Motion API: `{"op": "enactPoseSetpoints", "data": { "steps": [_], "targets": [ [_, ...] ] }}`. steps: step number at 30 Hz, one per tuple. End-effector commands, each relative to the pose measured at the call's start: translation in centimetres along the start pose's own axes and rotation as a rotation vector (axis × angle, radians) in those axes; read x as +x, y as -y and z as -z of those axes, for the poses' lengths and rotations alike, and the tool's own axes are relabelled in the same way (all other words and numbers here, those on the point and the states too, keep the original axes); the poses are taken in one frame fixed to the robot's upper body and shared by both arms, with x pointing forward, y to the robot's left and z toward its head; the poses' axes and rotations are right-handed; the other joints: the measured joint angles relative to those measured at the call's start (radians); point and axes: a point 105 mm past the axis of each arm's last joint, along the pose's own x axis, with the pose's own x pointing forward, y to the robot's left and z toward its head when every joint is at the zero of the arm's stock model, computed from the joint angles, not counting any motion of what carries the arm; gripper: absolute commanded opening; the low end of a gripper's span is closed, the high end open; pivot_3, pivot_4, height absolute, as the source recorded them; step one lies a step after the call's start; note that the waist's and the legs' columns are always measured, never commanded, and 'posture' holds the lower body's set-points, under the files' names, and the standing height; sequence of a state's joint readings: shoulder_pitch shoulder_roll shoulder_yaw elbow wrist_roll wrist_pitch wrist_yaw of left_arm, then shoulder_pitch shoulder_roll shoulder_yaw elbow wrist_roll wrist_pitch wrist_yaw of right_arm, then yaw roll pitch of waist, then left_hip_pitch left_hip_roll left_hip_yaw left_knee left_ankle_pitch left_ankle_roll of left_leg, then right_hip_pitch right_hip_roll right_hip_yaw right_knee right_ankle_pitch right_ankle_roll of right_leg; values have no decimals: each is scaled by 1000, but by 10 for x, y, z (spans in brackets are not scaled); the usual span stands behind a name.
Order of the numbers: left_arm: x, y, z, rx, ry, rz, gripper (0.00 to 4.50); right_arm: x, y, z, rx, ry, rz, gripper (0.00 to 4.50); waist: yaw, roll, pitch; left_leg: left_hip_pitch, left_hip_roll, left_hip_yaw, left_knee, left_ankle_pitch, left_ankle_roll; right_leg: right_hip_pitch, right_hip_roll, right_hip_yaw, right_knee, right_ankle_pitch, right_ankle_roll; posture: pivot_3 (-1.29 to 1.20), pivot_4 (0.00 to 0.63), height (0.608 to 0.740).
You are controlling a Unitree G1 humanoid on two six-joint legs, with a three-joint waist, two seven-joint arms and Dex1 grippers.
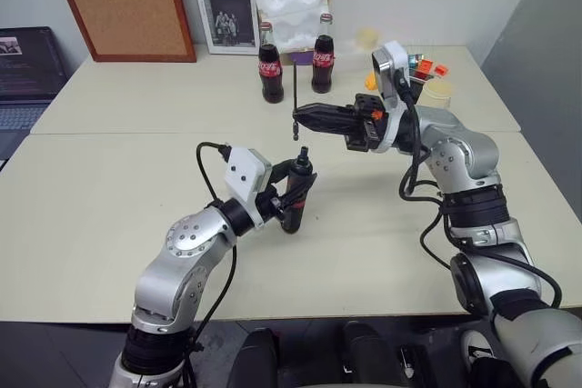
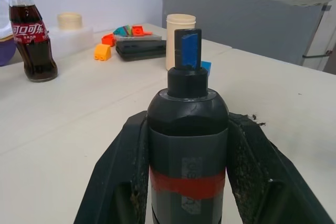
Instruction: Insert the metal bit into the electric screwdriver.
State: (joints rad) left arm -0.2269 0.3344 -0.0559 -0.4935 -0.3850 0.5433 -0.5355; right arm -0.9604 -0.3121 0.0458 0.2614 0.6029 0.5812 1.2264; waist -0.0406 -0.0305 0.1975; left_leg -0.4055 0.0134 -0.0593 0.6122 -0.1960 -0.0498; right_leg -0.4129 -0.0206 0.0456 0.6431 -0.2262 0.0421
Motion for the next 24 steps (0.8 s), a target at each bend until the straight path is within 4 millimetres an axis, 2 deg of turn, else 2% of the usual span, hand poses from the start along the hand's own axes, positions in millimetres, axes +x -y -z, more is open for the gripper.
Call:
{"op": "enactPoseSetpoints", "data": {
  "steps": [1,15,24],
  "targets": [
    [0,11,-6,-8,21,49,1673,0,-2,-12,-56,-1,-28,19,0,0,0,0,0,0,0,0,0,0,0,0,0,0,0,0,150,740],
    [2,15,-7,-15,32,75,1673,-14,-5,-15,-35,-29,-20,19,1,0,0,0,0,0,0,0,0,0,0,0,0,0,0,0,150,740],
    [2,15,-6,-15,30,77,1673,-15,-5,-13,-26,-28,-15,19,5,0,0,0,0,0,0,0,0,0,0,0,0,0,0,0,150,740]
  ]
}}
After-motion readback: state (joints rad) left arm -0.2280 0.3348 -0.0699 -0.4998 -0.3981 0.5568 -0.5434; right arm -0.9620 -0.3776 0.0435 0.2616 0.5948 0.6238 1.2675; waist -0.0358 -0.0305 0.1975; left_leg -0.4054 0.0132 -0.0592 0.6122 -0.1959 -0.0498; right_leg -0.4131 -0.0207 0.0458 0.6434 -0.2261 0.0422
